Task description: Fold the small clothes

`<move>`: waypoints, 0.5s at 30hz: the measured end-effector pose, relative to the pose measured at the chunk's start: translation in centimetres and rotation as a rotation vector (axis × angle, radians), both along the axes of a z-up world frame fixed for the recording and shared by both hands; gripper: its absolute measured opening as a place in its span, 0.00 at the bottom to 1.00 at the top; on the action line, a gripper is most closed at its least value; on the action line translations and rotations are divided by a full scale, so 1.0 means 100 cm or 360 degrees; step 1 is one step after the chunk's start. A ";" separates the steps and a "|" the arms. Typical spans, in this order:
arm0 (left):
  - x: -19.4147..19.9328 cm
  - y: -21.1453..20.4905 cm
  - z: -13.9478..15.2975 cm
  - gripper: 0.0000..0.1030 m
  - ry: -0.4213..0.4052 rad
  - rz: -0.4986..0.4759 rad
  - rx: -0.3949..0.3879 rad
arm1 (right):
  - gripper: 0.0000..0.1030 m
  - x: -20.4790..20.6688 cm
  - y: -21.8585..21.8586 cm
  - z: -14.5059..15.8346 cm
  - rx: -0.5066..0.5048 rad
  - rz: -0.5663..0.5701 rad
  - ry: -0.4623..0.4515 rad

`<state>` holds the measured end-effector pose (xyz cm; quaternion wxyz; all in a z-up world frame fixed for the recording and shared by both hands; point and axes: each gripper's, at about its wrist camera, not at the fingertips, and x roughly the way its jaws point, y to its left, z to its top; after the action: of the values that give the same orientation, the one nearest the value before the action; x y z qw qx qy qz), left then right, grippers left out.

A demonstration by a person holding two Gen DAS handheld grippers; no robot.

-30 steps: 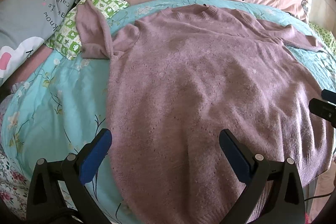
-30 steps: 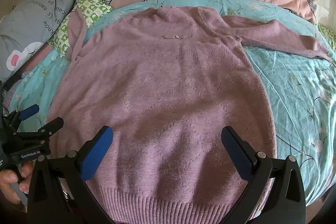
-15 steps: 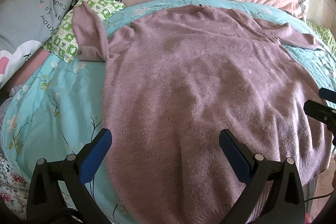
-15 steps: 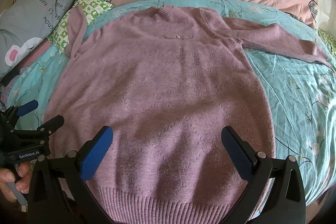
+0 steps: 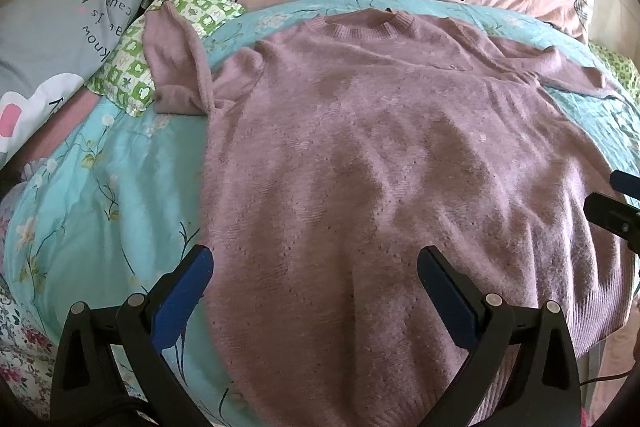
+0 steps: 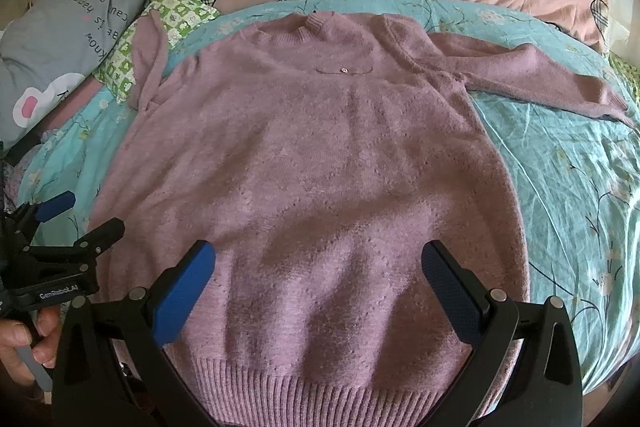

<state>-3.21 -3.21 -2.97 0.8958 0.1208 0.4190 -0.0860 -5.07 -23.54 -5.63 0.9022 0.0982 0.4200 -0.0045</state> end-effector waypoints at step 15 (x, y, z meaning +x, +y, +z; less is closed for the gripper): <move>0.003 0.003 -0.001 0.99 0.0011 0.0025 -0.0008 | 1.00 0.003 0.002 0.002 0.0021 0.0029 0.0005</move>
<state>-2.88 -2.92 -3.07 0.8952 0.1150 0.4229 -0.0804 -4.76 -23.30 -5.47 0.9008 0.1004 0.4224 0.0064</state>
